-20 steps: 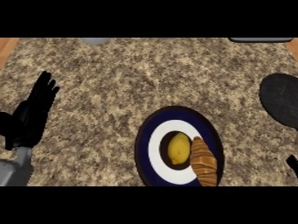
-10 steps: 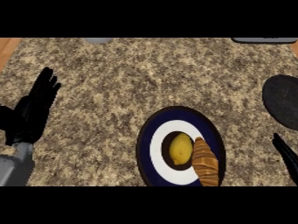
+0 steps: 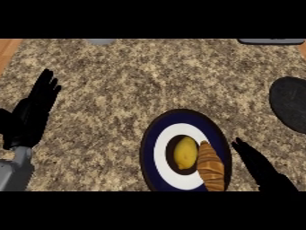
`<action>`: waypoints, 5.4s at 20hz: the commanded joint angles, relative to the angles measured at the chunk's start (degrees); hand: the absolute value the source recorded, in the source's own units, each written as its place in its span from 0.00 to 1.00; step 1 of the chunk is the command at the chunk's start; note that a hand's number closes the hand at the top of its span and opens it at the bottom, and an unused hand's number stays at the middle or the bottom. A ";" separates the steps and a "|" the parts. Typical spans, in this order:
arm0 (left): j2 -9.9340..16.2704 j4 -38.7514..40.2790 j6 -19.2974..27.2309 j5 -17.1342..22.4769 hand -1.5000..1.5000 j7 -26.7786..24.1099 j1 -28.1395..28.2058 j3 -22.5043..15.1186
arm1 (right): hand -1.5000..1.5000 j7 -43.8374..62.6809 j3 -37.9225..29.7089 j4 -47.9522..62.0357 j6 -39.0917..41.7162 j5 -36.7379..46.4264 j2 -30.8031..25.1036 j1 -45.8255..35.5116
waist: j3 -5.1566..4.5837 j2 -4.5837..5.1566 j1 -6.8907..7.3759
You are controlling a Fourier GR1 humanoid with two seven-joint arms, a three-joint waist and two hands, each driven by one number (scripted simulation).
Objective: Pick the lemon from the plate and place it in the pan
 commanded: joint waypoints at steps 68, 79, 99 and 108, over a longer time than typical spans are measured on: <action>-12.85 -4.56 -12.67 -12.82 0.50 6.18 1.93 13.82 | 1.00 1.34 3.80 38.86 -0.81 17.23 18.21 -25.81 | 0.06 -0.14 -0.56; -12.89 -3.77 -11.47 -14.93 0.50 7.25 1.18 13.03 | 1.00 0.11 0.39 20.57 3.56 22.98 1.27 -22.96 | 0.04 -0.42 -1.36; -13.41 -0.45 -12.79 -15.03 0.50 3.85 -0.09 14.87 | 1.00 -2.79 -31.78 11.67 7.66 12.25 -4.57 -31.41 | 0.11 0.10 -0.42; -14.83 0.78 -13.43 -15.75 0.50 0.72 1.70 14.42 | 1.00 -18.62 -42.42 37.87 -0.97 7.28 -9.07 -38.34 | 0.12 0.26 0.20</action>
